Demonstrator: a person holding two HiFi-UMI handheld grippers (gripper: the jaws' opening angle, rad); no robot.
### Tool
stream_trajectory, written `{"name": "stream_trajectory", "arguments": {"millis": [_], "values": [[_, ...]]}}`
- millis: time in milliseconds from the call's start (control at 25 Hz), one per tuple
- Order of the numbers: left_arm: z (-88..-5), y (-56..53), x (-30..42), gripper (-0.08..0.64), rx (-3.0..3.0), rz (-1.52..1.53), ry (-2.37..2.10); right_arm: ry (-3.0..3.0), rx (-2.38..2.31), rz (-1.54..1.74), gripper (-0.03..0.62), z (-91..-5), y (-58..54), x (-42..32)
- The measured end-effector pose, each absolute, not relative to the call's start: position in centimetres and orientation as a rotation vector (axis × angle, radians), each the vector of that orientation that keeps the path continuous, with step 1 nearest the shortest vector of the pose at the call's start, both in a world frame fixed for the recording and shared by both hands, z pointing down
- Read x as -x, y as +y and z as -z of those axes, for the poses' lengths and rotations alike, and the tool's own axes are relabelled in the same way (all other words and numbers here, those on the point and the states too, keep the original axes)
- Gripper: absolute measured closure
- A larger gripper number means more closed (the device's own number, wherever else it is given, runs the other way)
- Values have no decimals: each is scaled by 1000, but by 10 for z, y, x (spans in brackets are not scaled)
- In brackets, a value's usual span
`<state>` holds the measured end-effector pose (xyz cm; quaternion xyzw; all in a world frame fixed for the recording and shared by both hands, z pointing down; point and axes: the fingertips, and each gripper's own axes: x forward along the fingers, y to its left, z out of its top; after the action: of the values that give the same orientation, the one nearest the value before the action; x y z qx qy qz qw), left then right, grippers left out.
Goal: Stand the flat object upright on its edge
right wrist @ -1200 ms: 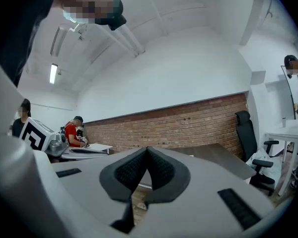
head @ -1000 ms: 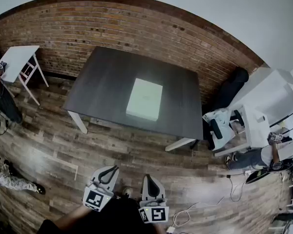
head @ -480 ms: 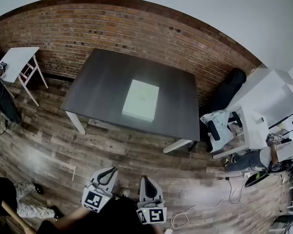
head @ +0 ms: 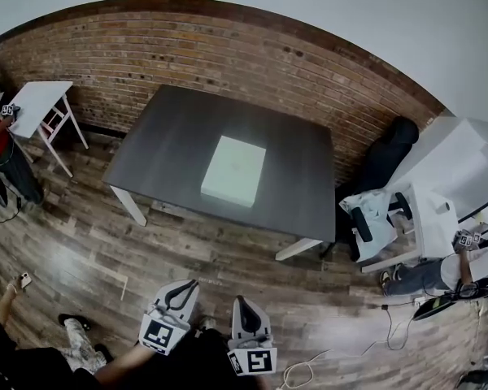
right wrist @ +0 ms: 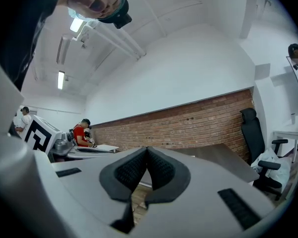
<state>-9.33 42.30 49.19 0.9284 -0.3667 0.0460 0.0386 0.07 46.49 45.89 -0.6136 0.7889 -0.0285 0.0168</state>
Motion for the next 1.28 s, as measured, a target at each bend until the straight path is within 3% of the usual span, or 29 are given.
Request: {"name": "stream_trajectory", "arguments": {"millis": [480, 1280], "values": [[-519, 373, 65, 515, -2807, -206, -1092, 2457, 1934, 165, 568, -482, 411, -29], [-532, 144, 82, 515, -2893, -283, -872, 2375, 2075, 90, 568, -487, 183, -7]]}}
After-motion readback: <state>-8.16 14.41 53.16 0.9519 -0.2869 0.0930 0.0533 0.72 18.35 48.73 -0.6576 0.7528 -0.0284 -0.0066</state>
